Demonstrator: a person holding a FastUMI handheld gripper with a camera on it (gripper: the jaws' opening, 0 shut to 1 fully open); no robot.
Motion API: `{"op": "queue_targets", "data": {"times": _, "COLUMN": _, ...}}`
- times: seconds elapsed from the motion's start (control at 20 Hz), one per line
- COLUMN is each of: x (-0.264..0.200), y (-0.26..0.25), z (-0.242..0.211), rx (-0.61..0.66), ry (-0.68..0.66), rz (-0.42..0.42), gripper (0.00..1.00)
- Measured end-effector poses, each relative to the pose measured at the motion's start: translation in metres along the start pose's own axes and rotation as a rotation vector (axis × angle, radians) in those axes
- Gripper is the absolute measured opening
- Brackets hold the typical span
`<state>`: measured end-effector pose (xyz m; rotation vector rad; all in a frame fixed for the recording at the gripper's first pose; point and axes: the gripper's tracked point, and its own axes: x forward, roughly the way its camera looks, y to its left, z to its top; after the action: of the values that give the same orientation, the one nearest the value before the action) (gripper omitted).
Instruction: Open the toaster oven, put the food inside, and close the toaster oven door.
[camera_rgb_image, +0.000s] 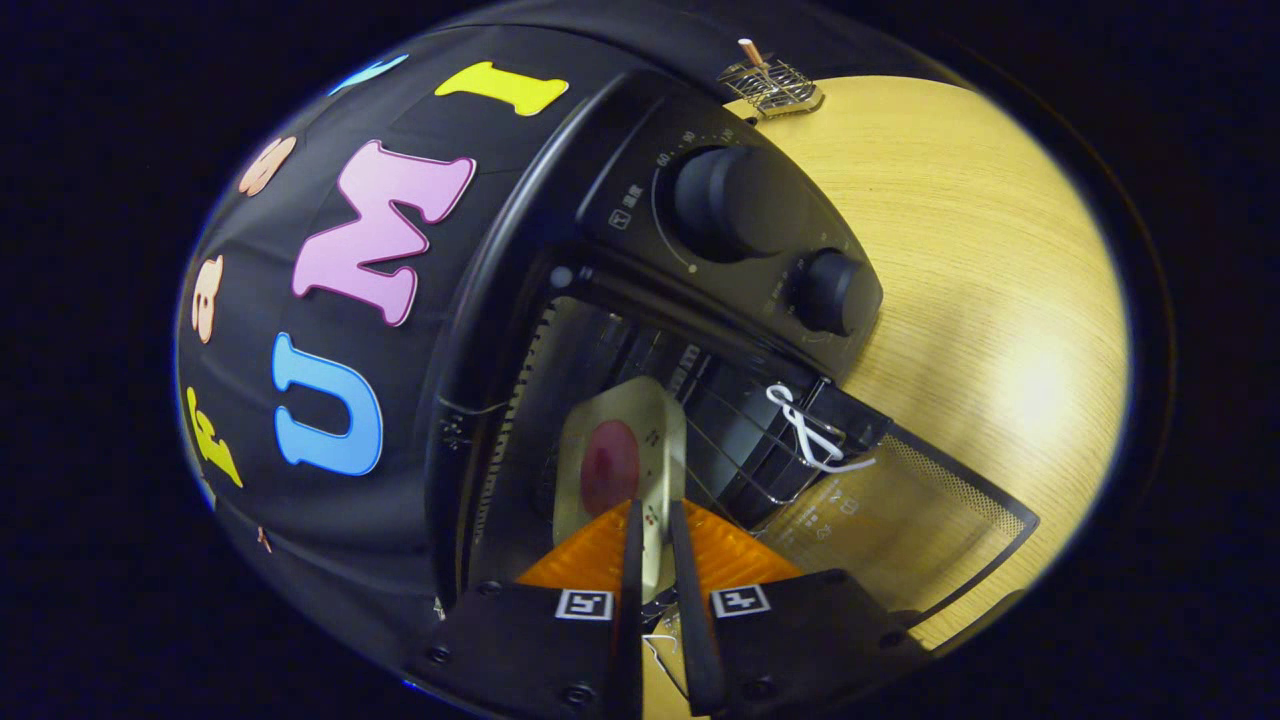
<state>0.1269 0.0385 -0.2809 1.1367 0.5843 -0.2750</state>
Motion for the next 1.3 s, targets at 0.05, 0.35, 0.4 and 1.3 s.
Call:
{"op": "queue_targets", "data": {"times": 0.05, "x": -0.004, "y": 0.001, "z": 0.000, "rx": -0.011, "ry": -0.002, "rz": 0.005, "gripper": 0.31}}
{"op": "queue_targets", "data": {"times": 0.35, "x": -0.042, "y": 0.007, "z": 0.006, "rx": -0.181, "ry": -0.096, "rz": 0.035, "gripper": 0.97}}
{"op": "queue_targets", "data": {"times": 0.4, "x": -0.047, "y": 0.004, "z": 0.002, "rx": -0.221, "ry": -0.084, "rz": 0.023, "gripper": 0.98}}
{"op": "queue_targets", "data": {"times": 1.3, "x": -0.122, "y": -0.091, "z": -0.077, "rx": -1.015, "ry": 0.149, "rz": -0.166, "gripper": 1.00}}
